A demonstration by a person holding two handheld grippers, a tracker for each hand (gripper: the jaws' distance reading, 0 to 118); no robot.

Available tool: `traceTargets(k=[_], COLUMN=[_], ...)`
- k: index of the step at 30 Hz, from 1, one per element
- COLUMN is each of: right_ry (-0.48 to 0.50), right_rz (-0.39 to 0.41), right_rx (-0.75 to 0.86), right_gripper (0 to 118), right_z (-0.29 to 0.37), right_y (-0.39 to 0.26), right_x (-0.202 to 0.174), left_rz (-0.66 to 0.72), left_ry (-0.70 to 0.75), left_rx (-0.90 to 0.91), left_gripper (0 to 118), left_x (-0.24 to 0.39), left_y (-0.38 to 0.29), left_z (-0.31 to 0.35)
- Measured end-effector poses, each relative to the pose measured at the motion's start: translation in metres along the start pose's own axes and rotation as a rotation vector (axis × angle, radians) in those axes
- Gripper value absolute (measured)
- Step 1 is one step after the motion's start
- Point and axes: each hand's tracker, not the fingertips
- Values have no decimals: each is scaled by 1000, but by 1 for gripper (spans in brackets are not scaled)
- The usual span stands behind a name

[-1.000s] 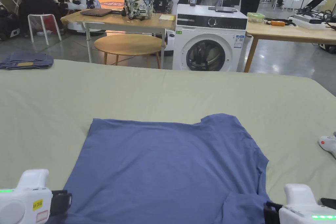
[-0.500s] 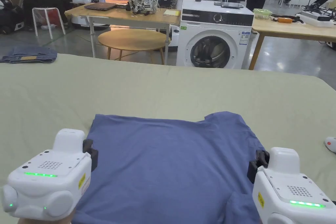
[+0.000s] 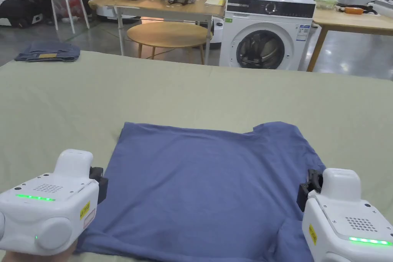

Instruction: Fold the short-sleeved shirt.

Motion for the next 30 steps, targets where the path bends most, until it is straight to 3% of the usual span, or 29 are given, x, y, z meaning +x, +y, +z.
traceTargets(k=[6, 8, 10, 17, 19, 26, 27, 30], right_ry=[12, 16, 19, 20, 12, 2, 0, -1], right_rz=[-7, -5, 3, 8, 10, 1, 2, 2], right_rx=[-81, -97, -118, -215, -230, -273, -279, -292], right_gripper=[0, 0, 0, 0, 0, 0, 0, 0], right_z=[-8, -10, -12, -24, -25, -21, -21, -14], right_y=[-19, -25, -29, -51, -55, -64, -64, -59], right_x=[1, 1, 1, 10, 13, 24, 26, 30], left_rz=[170, 200, 193, 177, 161, 40, 36, 44], left_ry=[-131, -114, -61, 17, 24, 67, 59, 17], left_rx=[-298, -351, -406, -586, -517, -573, -575, -574], left_gripper=[0, 10, 29, 56, 56, 56, 54, 32], left_x=[-49, -56, -61, -52, -45, -25, -23, -24], left_y=[-24, -33, -40, -65, -63, -66, -66, -64], left_z=[-34, -45, -57, -74, -64, -60, -60, -60])
